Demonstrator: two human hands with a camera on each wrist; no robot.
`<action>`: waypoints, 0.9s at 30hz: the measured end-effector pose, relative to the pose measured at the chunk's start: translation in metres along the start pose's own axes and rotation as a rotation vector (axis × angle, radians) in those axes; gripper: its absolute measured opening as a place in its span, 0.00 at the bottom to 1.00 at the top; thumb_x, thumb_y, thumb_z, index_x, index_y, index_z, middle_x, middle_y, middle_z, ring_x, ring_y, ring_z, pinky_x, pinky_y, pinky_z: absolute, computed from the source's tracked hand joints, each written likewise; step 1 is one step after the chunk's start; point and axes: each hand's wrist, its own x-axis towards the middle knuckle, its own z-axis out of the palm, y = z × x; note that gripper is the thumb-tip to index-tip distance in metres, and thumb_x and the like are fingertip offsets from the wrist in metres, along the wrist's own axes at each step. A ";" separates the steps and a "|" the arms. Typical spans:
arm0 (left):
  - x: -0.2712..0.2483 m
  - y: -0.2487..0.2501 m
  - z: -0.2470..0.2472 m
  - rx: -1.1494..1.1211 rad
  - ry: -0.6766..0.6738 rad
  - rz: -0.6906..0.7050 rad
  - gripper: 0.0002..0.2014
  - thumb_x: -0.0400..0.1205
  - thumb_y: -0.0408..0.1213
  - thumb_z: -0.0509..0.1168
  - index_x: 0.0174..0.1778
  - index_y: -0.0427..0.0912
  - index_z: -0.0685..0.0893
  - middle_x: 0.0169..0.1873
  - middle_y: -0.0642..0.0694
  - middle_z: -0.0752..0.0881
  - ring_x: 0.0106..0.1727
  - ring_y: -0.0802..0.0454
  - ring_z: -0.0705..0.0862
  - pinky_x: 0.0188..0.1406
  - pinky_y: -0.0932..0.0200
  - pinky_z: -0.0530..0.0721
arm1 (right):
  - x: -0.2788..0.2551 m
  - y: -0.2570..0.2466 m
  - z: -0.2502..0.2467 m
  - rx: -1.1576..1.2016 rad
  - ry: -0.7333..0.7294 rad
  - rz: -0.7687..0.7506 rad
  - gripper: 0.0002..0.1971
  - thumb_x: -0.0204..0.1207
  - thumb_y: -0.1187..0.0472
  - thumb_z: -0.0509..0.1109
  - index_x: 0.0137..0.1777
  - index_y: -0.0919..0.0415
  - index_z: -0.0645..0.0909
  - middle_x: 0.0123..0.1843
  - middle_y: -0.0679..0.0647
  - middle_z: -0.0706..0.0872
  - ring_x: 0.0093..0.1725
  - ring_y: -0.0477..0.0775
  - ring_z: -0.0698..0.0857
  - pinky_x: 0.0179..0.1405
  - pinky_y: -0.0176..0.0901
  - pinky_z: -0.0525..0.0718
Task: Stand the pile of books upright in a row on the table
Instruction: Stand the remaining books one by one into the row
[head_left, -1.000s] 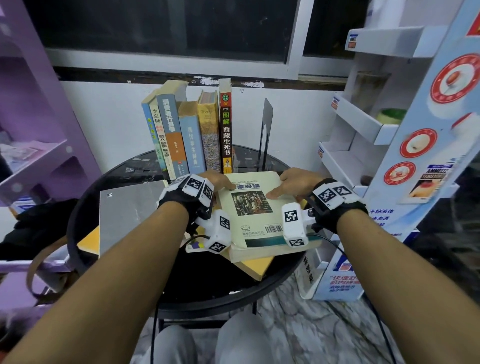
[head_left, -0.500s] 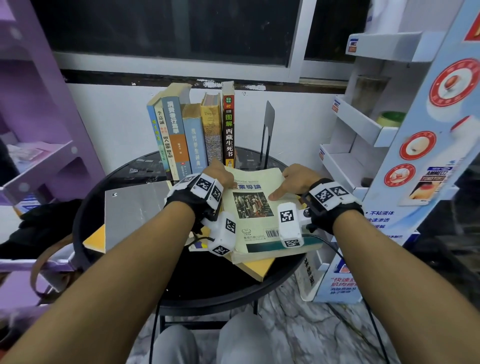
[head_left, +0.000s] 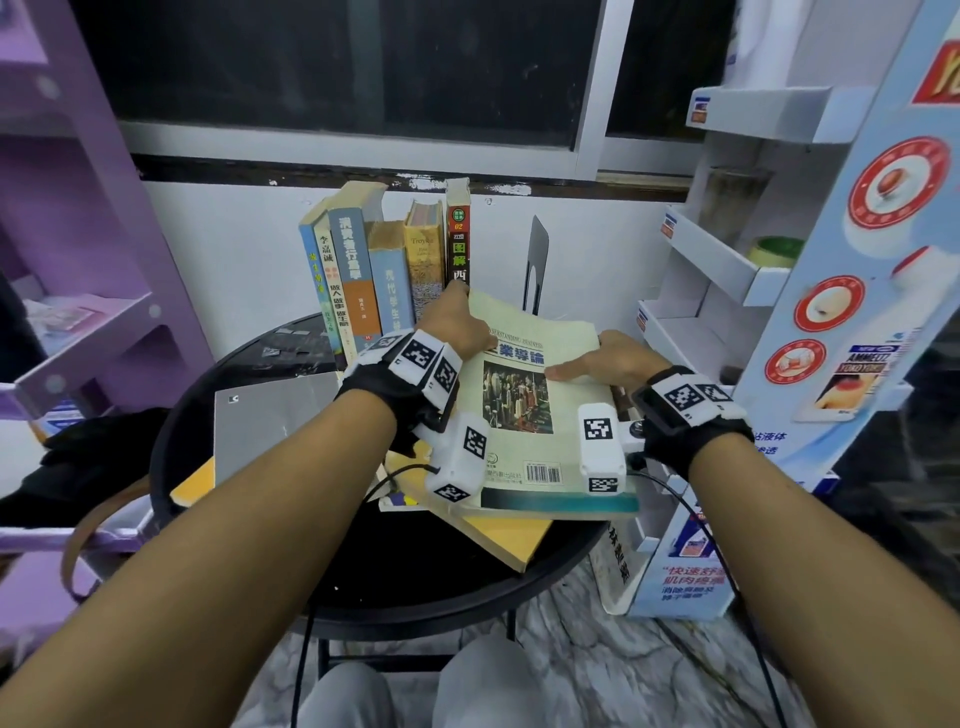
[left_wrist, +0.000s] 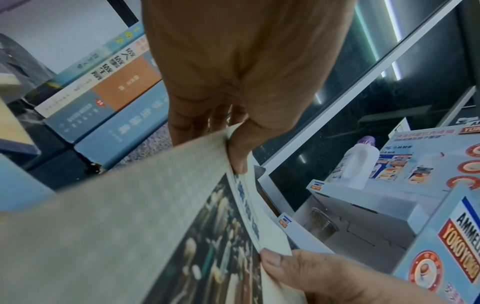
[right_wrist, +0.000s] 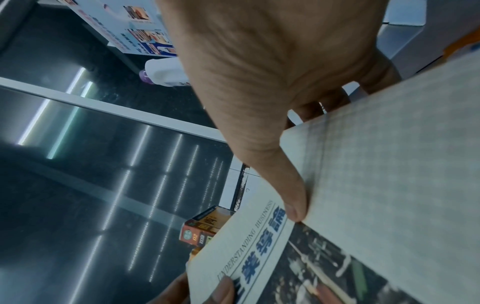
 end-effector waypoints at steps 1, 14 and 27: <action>-0.001 0.004 -0.002 -0.014 0.015 0.016 0.30 0.78 0.31 0.72 0.74 0.39 0.67 0.66 0.40 0.79 0.65 0.41 0.80 0.61 0.48 0.82 | -0.003 -0.002 -0.003 0.008 0.009 -0.006 0.22 0.67 0.58 0.83 0.59 0.64 0.85 0.55 0.57 0.89 0.51 0.56 0.87 0.54 0.45 0.85; -0.011 0.032 -0.026 -0.361 0.272 0.298 0.29 0.74 0.24 0.74 0.71 0.39 0.73 0.60 0.46 0.82 0.63 0.48 0.81 0.64 0.49 0.83 | -0.030 -0.038 -0.015 0.491 0.486 -0.332 0.33 0.69 0.51 0.80 0.70 0.51 0.67 0.59 0.44 0.83 0.60 0.50 0.84 0.62 0.51 0.83; 0.001 0.021 -0.021 -0.673 0.181 0.314 0.20 0.84 0.39 0.64 0.71 0.39 0.69 0.55 0.50 0.82 0.56 0.52 0.85 0.58 0.52 0.86 | -0.037 -0.050 -0.010 0.500 0.637 -0.522 0.27 0.70 0.54 0.80 0.66 0.49 0.73 0.53 0.41 0.83 0.52 0.42 0.85 0.56 0.45 0.87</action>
